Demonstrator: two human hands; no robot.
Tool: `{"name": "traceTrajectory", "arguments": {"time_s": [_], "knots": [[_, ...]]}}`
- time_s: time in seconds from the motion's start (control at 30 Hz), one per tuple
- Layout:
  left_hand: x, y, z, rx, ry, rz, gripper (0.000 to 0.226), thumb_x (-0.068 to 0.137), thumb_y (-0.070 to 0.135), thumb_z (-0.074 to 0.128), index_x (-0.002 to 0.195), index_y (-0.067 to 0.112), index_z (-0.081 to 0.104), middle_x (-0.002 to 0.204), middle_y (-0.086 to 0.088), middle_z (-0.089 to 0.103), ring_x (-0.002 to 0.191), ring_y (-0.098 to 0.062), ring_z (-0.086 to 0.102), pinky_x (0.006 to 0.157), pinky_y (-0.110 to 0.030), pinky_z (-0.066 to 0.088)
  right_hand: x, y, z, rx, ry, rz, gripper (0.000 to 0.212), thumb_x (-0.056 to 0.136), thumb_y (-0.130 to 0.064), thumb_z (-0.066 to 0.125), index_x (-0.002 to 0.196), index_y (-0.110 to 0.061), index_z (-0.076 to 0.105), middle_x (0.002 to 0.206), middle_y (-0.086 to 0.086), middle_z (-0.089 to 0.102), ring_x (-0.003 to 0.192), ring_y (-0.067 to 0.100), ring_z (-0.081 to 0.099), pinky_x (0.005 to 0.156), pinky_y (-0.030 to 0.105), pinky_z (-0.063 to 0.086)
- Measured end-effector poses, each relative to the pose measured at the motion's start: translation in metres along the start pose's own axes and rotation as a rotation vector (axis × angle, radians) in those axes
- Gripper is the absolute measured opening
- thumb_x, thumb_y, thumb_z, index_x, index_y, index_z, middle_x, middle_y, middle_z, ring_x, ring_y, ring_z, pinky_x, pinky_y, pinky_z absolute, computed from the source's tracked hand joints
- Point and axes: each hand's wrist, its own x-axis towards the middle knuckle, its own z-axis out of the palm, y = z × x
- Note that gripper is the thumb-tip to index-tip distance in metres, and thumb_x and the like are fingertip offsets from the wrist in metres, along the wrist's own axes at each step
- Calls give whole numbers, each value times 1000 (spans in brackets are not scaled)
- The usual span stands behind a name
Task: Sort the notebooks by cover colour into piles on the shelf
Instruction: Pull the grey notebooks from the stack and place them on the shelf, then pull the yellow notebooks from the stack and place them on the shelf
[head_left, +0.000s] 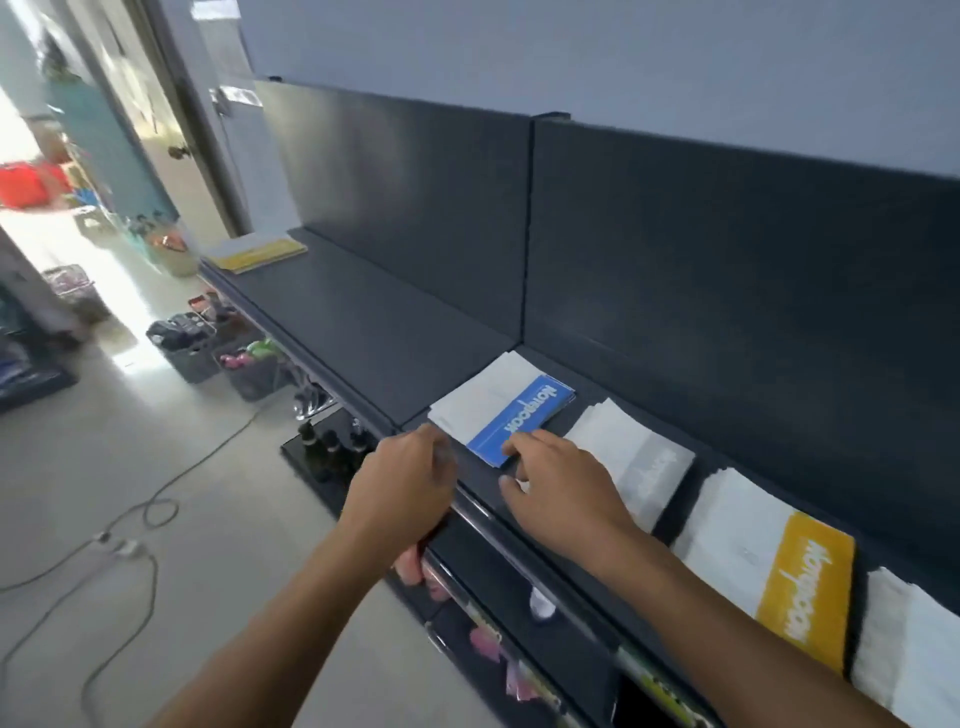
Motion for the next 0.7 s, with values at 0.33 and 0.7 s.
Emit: {"name": "traceTrajectory", "arguments": {"time_s": [0.33, 0.7], "knots": [[53, -187, -83, 27, 106, -104, 20, 95, 36, 53, 110, 27, 62, 94, 7, 66, 86, -17, 62, 73, -39, 56, 142, -159, 91, -27, -29, -202, 20, 95, -36, 57, 113, -27, 58, 102, -7, 56, 85, 15, 58, 70, 31, 49], [117, -306, -123, 1, 144, -215, 21, 94, 41, 52, 109, 30, 61, 94, 12, 66, 87, -12, 61, 71, -33, 54, 262, -239, 149, -78, -108, -317, 22, 96, -35, 55, 116, -26, 58, 107, -6, 57, 91, 18, 60, 71, 32, 50]]}}
